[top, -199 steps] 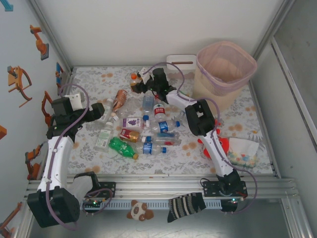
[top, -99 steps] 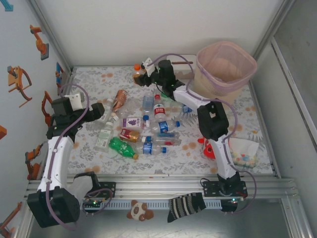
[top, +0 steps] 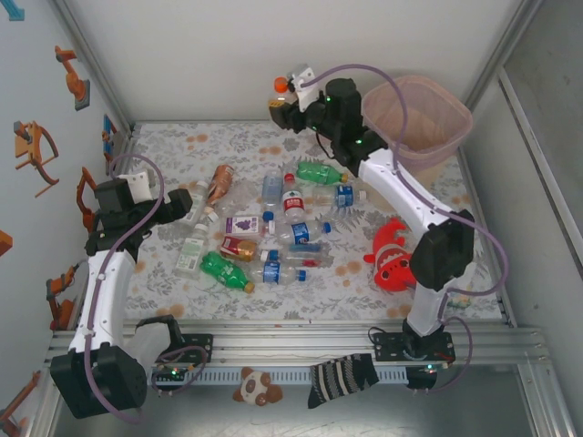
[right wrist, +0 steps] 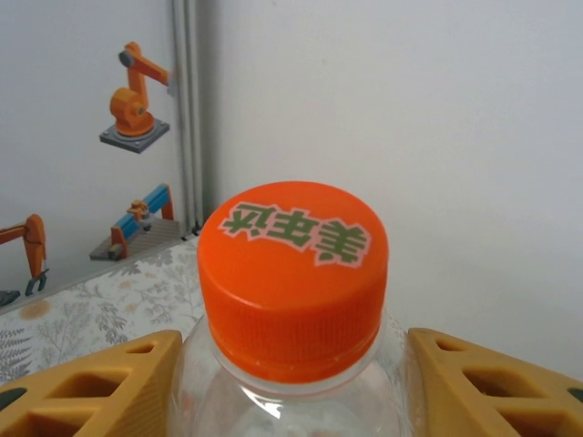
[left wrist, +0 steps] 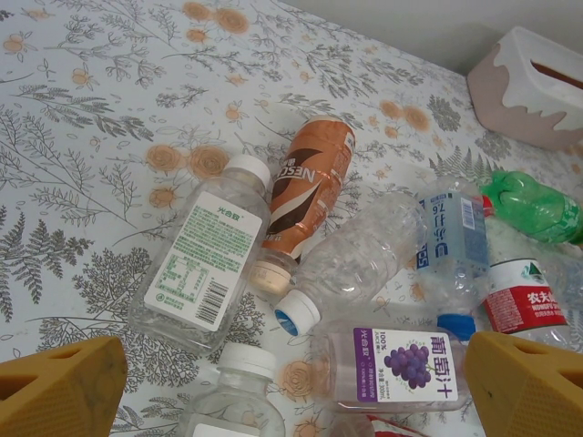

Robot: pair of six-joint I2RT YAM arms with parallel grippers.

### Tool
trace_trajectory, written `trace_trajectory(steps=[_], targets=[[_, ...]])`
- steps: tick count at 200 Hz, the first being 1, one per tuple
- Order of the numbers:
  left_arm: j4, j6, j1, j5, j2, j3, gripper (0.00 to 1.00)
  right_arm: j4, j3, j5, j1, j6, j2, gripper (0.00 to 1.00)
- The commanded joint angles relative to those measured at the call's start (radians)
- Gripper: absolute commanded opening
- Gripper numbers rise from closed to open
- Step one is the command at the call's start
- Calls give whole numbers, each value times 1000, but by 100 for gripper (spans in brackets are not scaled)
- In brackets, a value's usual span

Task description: Put the plastic bottles in the bin

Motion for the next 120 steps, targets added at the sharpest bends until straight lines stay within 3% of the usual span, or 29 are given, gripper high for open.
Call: trace_trajectory(steps=[1, 65, 120], targets=[[-7, 14, 0, 23, -8, 1, 95, -174, 62, 77, -43, 40, -73, 56], [-8, 14, 2, 20, -8, 2, 95, -387, 96, 158, -216, 121, -237, 54], [-10, 17, 3, 10, -6, 3, 95, -558, 129, 169, -391, 235, -250, 53]])
